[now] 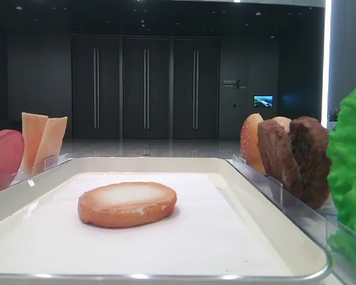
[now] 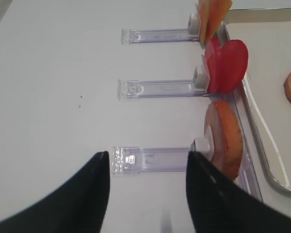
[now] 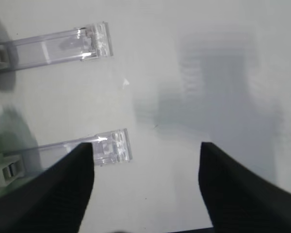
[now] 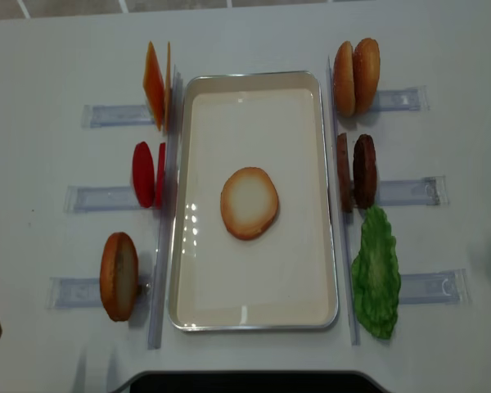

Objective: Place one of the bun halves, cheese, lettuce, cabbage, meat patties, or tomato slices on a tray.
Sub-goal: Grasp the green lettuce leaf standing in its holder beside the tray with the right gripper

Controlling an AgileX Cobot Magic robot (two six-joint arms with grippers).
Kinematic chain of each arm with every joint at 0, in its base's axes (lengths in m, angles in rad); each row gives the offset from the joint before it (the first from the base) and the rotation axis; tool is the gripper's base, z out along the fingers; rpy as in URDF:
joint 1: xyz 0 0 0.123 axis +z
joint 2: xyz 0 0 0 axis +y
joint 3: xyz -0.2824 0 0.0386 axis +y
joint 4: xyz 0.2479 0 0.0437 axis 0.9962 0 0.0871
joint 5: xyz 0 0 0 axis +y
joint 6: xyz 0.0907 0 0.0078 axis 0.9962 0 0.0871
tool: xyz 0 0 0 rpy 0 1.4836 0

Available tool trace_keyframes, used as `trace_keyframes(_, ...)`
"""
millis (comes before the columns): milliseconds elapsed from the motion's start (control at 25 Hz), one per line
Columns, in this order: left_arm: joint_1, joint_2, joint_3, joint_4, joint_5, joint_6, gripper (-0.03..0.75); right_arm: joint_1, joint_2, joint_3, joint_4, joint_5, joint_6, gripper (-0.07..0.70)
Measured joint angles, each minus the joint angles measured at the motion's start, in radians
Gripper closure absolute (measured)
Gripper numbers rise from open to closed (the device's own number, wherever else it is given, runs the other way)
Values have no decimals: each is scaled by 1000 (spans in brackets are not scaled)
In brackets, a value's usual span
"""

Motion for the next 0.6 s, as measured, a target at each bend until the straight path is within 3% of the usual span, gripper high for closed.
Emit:
trace_keyframes(160,0,0,0,0,0,0,325,19,82,-41,-1,36,40,198)
trace_keyframes(240,0,0,0,0,0,0,325,85,92,-42,-3,51,95,198)
trace_keyframes(400,0,0,0,0,0,0,325,331,134,-64,-8,52,266,198)
trace_keyframes(600,0,0,0,0,0,0,325,600,249,-178,-56,78,464,198)
